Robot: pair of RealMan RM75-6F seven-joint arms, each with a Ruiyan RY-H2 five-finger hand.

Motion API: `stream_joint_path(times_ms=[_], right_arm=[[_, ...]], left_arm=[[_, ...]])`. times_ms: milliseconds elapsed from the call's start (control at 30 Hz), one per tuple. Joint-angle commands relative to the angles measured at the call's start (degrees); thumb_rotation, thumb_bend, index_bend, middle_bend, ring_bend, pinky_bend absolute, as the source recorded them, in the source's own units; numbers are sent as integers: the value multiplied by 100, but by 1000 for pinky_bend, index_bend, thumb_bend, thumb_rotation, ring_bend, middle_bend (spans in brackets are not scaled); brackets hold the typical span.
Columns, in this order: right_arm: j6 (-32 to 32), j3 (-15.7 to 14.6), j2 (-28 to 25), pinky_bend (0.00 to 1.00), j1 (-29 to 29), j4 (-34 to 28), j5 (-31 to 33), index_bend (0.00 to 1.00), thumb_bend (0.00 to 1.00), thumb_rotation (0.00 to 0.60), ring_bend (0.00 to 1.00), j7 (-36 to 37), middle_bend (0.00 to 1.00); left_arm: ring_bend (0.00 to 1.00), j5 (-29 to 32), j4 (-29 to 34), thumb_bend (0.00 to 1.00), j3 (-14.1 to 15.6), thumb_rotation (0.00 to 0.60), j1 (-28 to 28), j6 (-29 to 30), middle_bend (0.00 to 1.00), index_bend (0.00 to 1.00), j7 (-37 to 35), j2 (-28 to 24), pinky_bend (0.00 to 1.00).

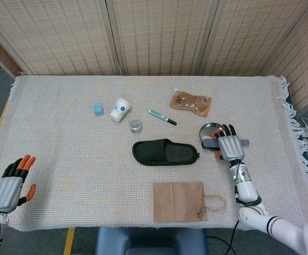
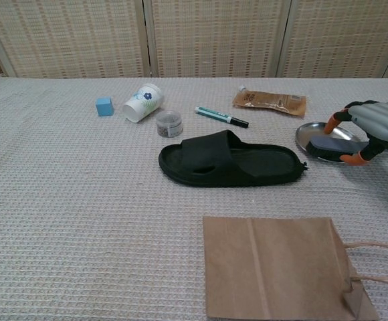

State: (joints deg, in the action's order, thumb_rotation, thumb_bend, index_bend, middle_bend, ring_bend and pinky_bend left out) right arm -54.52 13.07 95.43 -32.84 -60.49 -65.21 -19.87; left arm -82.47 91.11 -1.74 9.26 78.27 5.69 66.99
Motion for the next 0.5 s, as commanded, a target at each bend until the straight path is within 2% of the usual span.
stream_joint_path(times_ms=[33,500], right_arm=[[-18,-23,32,30,-3,62,-4,344,241,600,26,45,224],[-41,-67,149,187,-32,267,57,421,241,600,115,84,303]], left_arm=[[0,-9,-6,466,0,600,2,4,0,0,-6,4,112],[0,-82,-27,463,36,600,16,-9,0,0,-45,16,112]])
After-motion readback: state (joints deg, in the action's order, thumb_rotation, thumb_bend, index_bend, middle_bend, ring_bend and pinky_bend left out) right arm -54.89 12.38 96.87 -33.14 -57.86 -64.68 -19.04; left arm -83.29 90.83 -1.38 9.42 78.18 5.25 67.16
